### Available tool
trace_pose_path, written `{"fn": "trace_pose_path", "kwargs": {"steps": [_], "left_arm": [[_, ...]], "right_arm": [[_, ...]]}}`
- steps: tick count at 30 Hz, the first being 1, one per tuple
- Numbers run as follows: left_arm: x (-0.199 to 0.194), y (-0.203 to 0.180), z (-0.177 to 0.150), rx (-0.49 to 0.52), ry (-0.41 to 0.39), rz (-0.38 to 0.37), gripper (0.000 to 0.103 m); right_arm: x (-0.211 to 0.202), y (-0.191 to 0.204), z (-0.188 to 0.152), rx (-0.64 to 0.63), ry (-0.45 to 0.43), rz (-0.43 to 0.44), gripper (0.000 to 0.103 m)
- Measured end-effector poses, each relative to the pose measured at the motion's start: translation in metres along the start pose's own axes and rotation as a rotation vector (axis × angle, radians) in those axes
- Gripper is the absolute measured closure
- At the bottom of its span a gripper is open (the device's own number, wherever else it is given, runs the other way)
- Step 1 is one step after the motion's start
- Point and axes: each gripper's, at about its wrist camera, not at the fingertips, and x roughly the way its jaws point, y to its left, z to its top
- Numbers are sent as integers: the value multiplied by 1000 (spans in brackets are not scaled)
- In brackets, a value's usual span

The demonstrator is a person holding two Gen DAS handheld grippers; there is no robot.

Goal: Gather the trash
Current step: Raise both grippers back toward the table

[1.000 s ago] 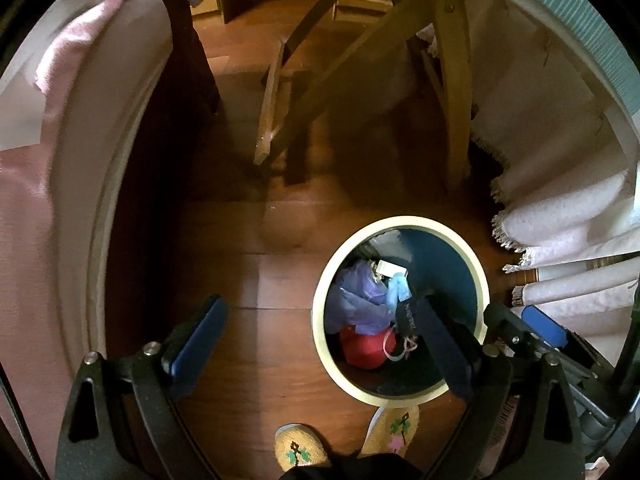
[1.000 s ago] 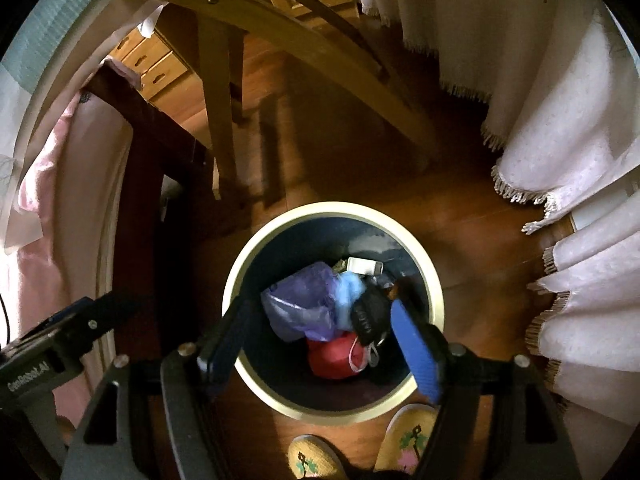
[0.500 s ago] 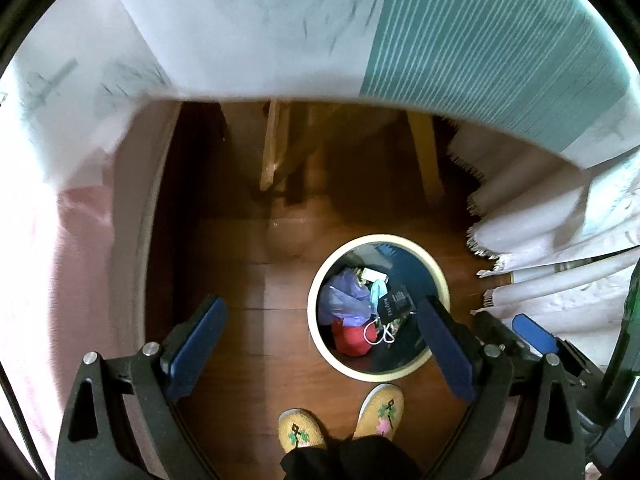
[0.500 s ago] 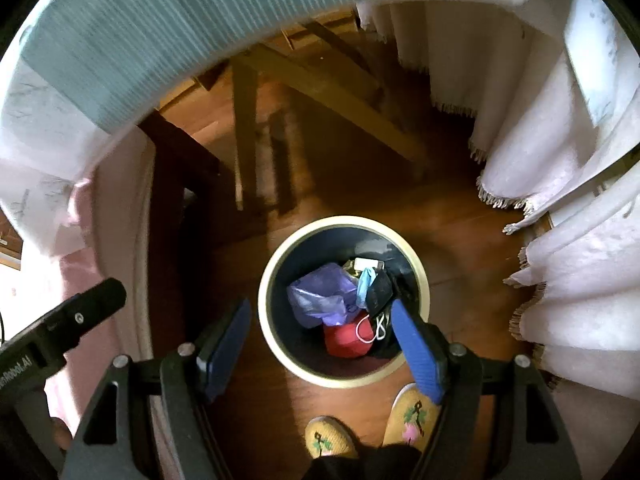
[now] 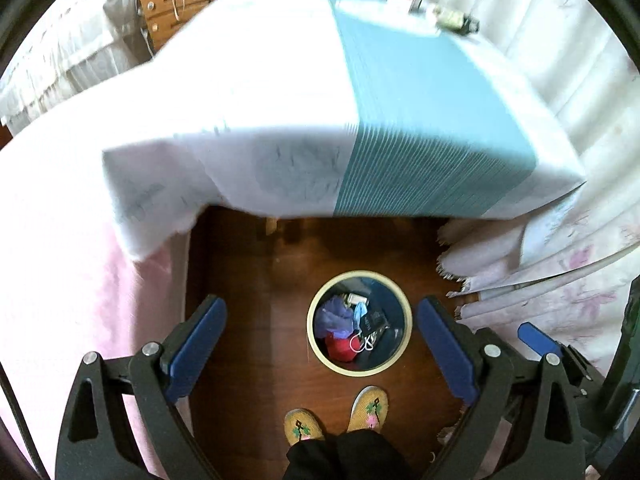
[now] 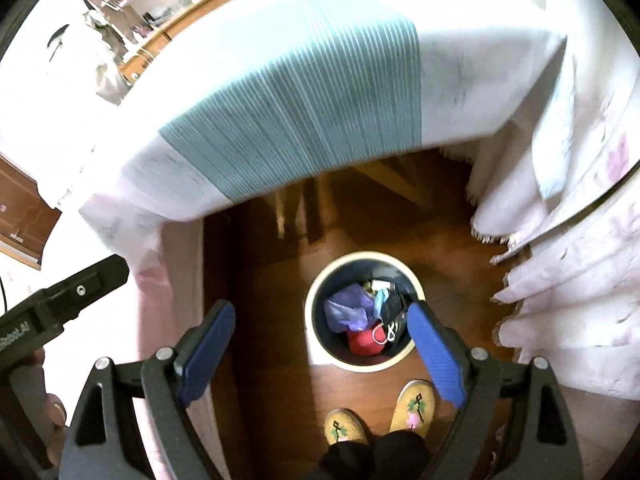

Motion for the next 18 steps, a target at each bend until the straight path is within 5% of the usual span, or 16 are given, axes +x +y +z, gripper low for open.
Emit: {"fn": "trace_pose_path", "kwargs": {"steps": [11, 18], "left_arm": [[-135, 0, 47, 95, -191, -17, 7], [-178, 3, 75, 125, -300, -21, 7]], "right_arm": [[-138, 55, 41, -44, -201, 40, 14], [-187, 79, 58, -86, -277, 30, 14]]}}
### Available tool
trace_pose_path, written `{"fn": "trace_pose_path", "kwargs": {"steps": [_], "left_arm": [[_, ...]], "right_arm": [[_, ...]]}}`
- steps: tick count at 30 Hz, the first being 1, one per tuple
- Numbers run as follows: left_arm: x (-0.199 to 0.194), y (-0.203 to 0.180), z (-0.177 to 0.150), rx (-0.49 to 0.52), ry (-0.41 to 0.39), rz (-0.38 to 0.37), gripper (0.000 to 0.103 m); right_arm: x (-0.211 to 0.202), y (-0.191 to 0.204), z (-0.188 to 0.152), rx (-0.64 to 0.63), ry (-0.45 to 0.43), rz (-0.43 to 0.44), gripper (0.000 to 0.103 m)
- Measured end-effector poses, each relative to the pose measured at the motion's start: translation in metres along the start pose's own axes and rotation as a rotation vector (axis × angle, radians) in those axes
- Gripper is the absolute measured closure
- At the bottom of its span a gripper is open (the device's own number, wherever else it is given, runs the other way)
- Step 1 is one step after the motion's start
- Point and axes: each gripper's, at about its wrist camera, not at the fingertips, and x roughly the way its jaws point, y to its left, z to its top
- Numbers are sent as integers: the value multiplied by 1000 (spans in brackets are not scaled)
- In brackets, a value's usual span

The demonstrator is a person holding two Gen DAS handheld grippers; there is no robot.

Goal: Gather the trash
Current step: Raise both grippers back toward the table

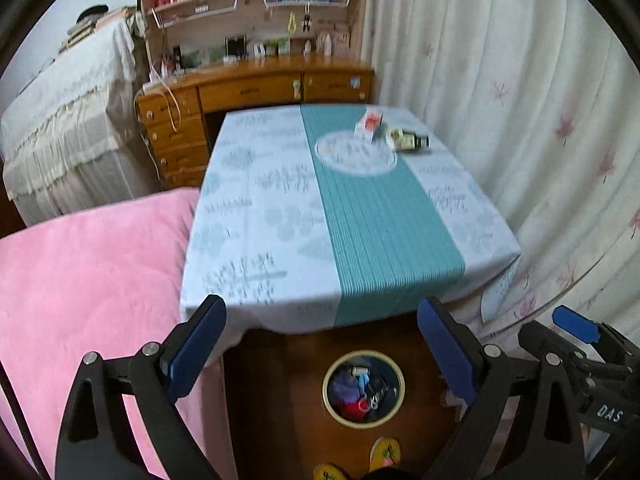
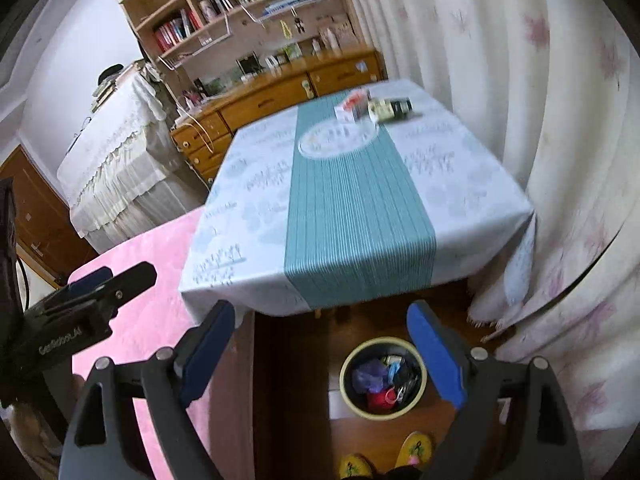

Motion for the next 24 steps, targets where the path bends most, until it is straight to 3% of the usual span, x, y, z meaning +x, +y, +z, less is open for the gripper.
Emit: {"fn": "trace_pose_path", "kwargs": {"steps": [12, 18, 24], "left_arm": [[-6, 0, 58, 59, -89, 3, 7], [17, -1, 81, 48, -83, 13, 7], [59, -6, 109, 37, -64, 47, 7]], "right_arm": [[-20, 18, 56, -18, -79, -38, 14], [-14, 7, 89, 1, -132, -52, 14], [26, -25, 133, 48, -119, -31, 15]]}}
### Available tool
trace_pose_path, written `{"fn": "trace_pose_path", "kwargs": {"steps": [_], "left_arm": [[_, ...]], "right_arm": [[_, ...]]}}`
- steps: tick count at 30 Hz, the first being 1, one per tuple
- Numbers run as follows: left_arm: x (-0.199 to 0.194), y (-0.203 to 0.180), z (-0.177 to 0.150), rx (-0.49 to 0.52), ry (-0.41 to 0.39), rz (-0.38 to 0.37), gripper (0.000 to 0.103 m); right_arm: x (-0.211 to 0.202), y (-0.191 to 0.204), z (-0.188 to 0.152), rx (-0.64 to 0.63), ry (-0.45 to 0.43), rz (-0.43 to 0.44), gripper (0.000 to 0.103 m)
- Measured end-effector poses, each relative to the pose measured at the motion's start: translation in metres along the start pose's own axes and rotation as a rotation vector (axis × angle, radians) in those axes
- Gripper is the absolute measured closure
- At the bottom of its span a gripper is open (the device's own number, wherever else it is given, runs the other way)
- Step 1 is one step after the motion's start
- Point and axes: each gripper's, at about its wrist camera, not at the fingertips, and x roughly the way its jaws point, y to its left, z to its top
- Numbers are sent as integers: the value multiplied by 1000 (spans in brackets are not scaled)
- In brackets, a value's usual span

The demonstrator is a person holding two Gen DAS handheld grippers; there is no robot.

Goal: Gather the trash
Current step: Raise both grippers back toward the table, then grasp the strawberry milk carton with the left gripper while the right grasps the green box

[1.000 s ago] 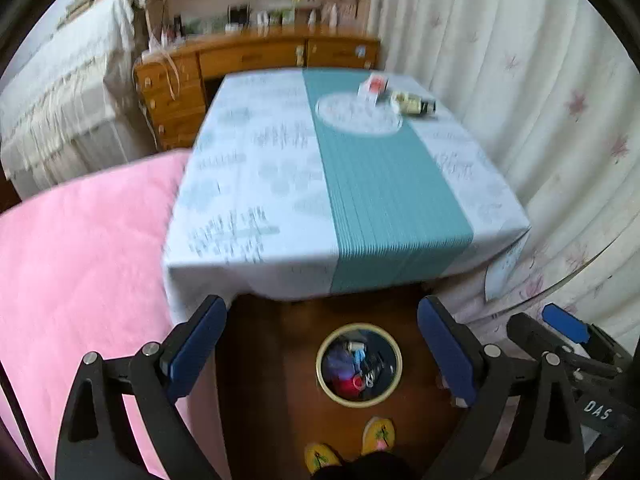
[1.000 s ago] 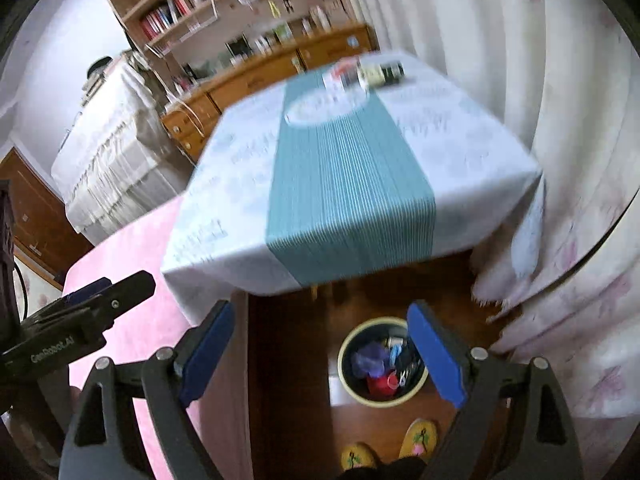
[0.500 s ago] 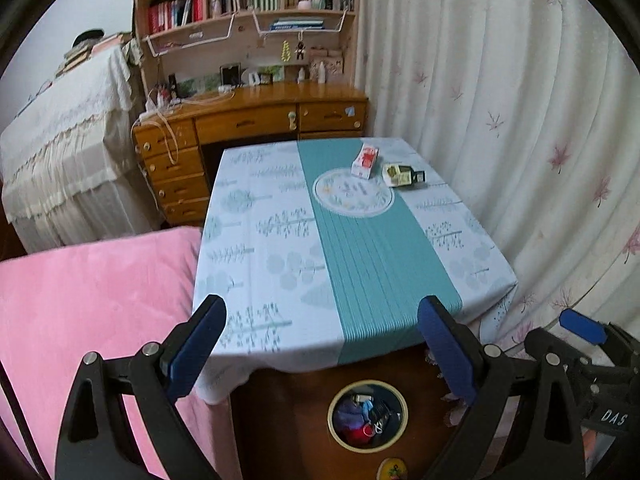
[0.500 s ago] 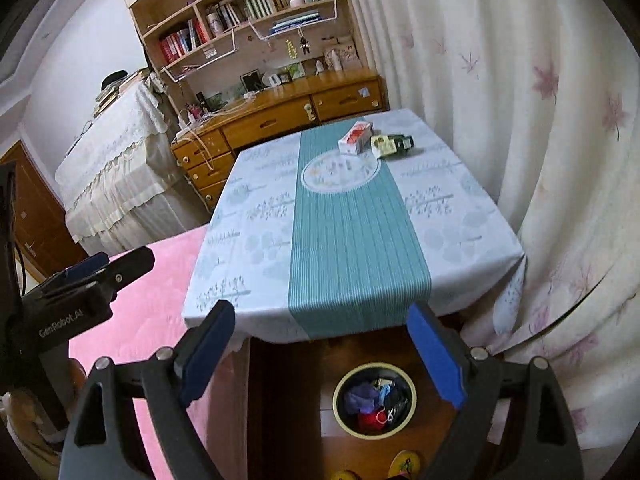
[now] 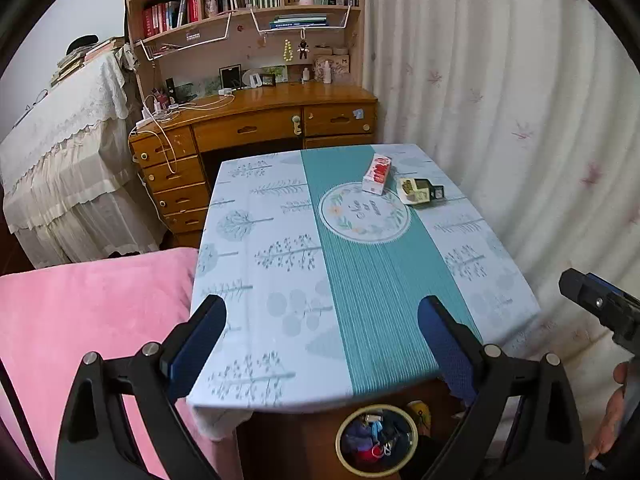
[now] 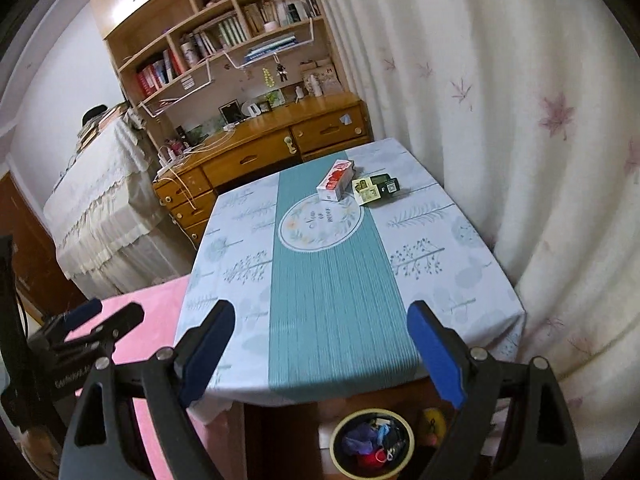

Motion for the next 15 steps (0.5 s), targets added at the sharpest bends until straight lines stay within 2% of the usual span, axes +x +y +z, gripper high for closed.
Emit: {"fn": "trace_pose_path", "kwargs": {"steps": [6, 15], "left_arm": [[70, -25, 47, -12, 14, 84, 7], [225, -93, 121, 29, 177, 49, 7]], "right_arm": [[80, -38, 48, 24, 78, 58, 22], [232, -107, 120, 102, 269, 133, 23]]}}
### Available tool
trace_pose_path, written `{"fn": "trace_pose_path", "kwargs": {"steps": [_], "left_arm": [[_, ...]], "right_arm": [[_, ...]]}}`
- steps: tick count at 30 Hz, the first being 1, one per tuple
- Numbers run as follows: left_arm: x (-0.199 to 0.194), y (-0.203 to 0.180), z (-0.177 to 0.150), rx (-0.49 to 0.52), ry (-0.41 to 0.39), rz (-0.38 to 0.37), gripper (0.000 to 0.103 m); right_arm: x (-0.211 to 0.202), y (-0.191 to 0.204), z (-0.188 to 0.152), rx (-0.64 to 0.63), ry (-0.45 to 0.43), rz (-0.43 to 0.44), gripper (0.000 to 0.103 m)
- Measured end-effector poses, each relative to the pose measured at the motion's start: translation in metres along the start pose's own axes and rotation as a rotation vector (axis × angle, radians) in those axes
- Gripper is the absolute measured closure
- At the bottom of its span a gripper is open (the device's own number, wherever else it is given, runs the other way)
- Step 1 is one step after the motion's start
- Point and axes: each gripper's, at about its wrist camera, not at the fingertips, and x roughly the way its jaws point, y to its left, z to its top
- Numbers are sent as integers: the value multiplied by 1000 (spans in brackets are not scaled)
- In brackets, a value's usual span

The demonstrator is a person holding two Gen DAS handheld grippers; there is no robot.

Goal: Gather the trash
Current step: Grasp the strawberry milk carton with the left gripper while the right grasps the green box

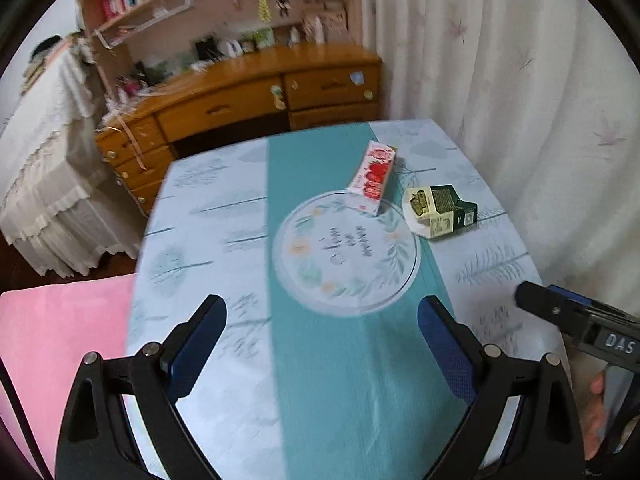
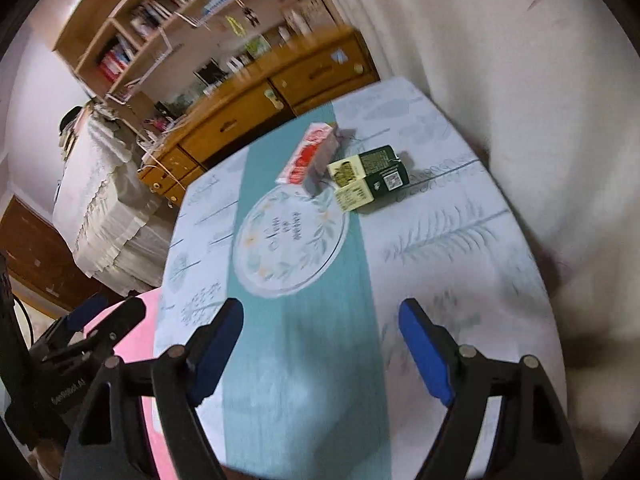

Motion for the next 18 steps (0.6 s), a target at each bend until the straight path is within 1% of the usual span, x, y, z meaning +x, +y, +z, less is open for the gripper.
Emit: {"fn": "trace_pose_path", "kwargs": {"steps": [1, 5, 7, 11, 14, 15, 16, 17, 18], "left_arm": [[19, -7, 10, 6, 22, -1, 7], [72, -24, 37, 32, 85, 28, 7], [90, -29, 48, 39, 102, 27, 7], [114, -32, 63, 45, 120, 41, 7], [127, -30, 73, 27, 134, 42, 7], [132, -29, 77, 19, 137, 38, 7], [135, -29, 80, 13, 140, 35, 7], [139, -29, 83, 7, 145, 30, 7], [143, -29, 86, 2, 149, 23, 7]], "right_arm": [[12, -7, 8, 14, 17, 6, 23], [71, -38, 47, 111, 92, 30, 23], [96, -50, 61, 169, 115, 40, 23], [135, -72, 85, 306, 160, 71, 23], [160, -84, 96, 398, 194, 98, 23], [164, -85, 99, 413, 195, 100, 23], [166, -85, 103, 418, 169, 110, 23], [168, -84, 108, 413, 162, 109, 28], [171, -82, 112, 403, 162, 110, 46]]}}
